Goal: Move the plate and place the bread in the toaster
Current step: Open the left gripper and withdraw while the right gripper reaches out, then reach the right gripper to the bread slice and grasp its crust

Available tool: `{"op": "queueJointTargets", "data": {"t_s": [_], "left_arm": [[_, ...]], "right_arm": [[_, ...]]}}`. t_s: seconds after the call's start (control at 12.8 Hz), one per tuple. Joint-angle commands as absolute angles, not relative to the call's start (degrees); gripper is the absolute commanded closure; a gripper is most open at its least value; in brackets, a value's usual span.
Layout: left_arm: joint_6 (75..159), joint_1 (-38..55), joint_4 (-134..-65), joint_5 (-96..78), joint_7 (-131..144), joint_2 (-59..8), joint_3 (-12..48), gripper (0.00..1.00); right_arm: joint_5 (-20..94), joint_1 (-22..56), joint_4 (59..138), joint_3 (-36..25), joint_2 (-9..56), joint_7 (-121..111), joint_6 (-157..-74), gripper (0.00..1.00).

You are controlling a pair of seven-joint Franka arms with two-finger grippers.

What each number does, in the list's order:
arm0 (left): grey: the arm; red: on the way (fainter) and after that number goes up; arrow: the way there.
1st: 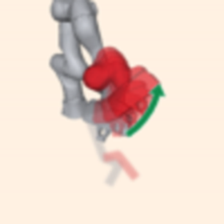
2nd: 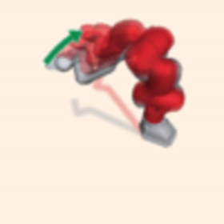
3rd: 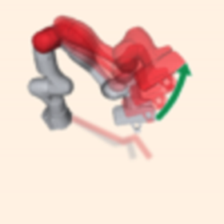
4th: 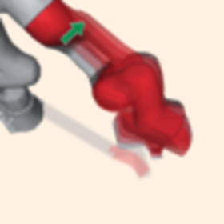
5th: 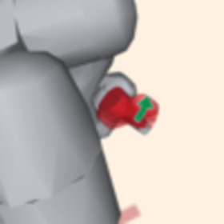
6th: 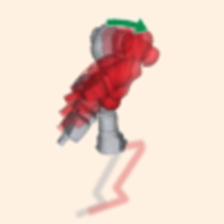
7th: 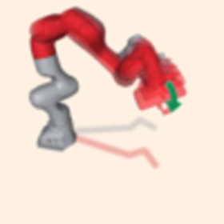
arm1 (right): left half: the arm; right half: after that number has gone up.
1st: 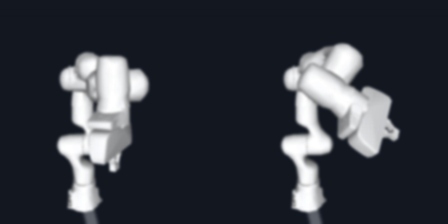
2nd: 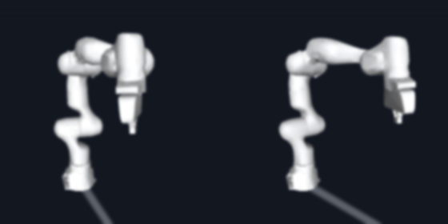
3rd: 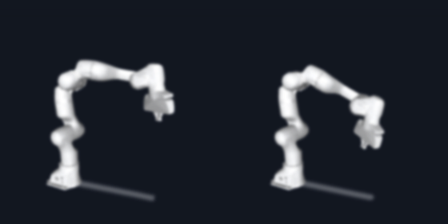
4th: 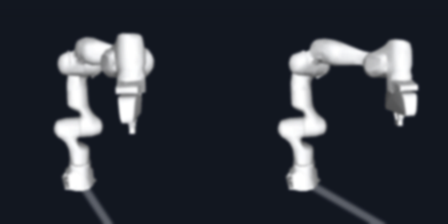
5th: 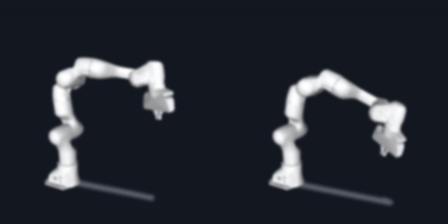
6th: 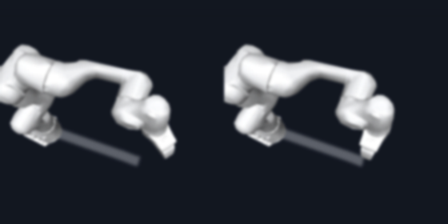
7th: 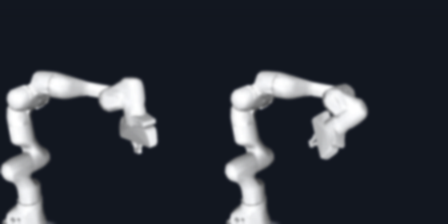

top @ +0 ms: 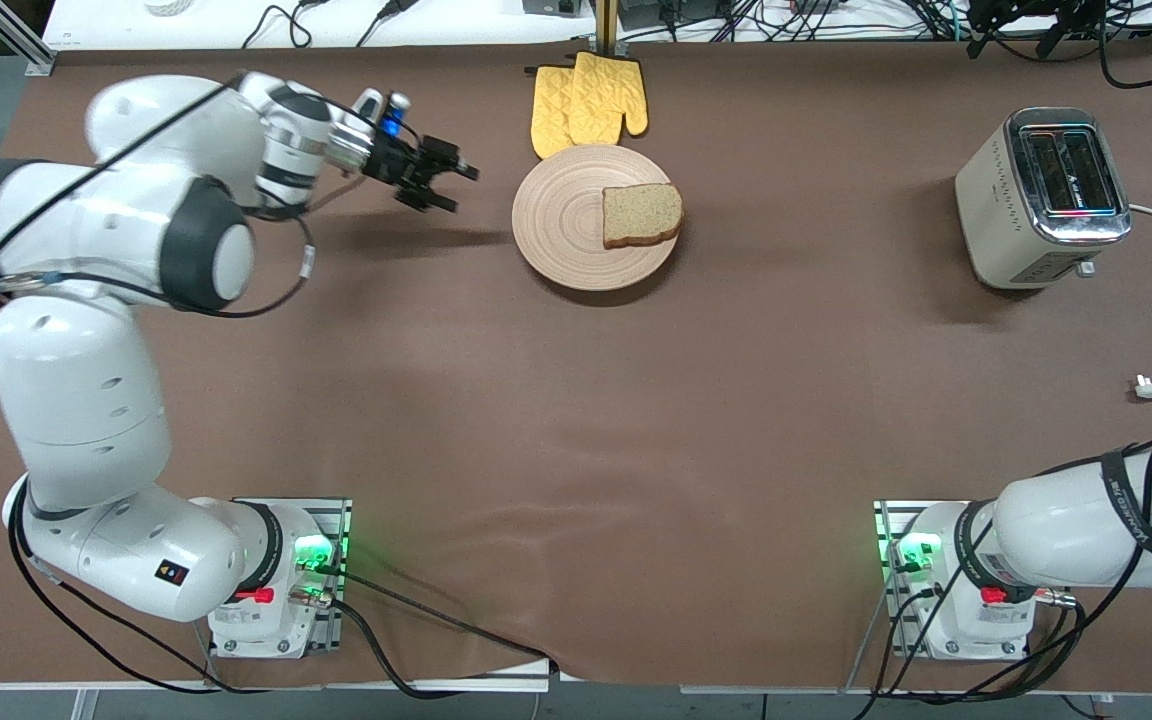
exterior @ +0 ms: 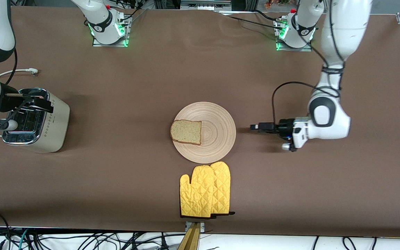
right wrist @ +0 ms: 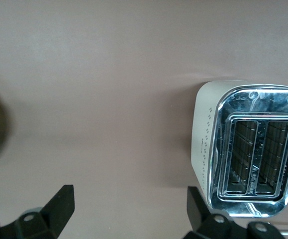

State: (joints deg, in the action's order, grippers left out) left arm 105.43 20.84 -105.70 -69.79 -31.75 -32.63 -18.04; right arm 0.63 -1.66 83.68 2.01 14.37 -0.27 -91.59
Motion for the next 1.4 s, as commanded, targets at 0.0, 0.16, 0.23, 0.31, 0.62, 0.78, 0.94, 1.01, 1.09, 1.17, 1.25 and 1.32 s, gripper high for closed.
{"op": "queueJointTargets", "data": {"t_s": [0.0,0.16,0.23,0.31,0.62,0.78,0.94,1.01,1.09,1.17,1.25,1.32], "left_arm": [[105.73,14.70,-109.94,-56.83,-23.32,-22.00,-14.34,0.00],[105.91,11.61,-111.70,-47.86,-17.61,-15.85,-12.14,0.00],[105.82,10.73,-112.14,-42.59,-14.53,-12.78,-11.43,0.00],[105.82,9.68,-112.41,-36.36,-11.54,-9.70,-10.21,0.00],[104.07,6.94,-113.99,-16.04,-1.42,1.83,-5.28,0.00],[102.66,6.59,-113.21,-9.09,1.39,4.38,-3.44,0.00],[101.18,6.77,-111.81,-2.83,5.87,4.66,-1.76,0.00],[100.21,6.77,-110.75,-1.77,6.50,4.66,-1.58,0.00],[99.85,6.77,-110.57,-1.50,6.50,4.75,-1.50,0.00],[99.84,6.77,-110.57,-1.58,6.50,4.66,-1.49,0.00],[99.84,6.77,-110.57,-1.50,6.42,4.66,-1.67,0.00],[99.76,6.68,-110.22,-1.49,6.24,4.66,-1.76,0.00]], "right_arm": [[1.23,-1.67,83.41,2.28,14.06,-0.35,-91.14,0.00],[1.84,-1.50,83.58,2.28,14.41,0.26,-91.40,0.00],[1.93,-0.10,83.67,2.29,14.76,0.61,-91.93,0.00],[2.80,1.39,83.67,2.29,15.98,2.18,-93.06,0.00],[7.29,7.19,83.76,2.29,20.29,15.54,-99.03,0.00],[8.60,10.44,84.02,2.29,23.54,19.31,-103.51,0.00],[9.05,13.26,84.02,2.29,27.23,23.36,-109.13,0.00],[9.05,14.23,84.02,2.29,28.81,24.34,-112.03,0.00],[9.05,15.02,84.02,2.29,30.48,24.43,-114.41,0.00],[9.14,15.81,84.02,2.29,32.15,24.52,-116.87,0.00],[9.14,17.39,84.02,2.29,33.47,24.52,-118.98,0.00],[9.14,18.19,84.02,2.29,34.44,24.87,-120.92,0.00]]}}
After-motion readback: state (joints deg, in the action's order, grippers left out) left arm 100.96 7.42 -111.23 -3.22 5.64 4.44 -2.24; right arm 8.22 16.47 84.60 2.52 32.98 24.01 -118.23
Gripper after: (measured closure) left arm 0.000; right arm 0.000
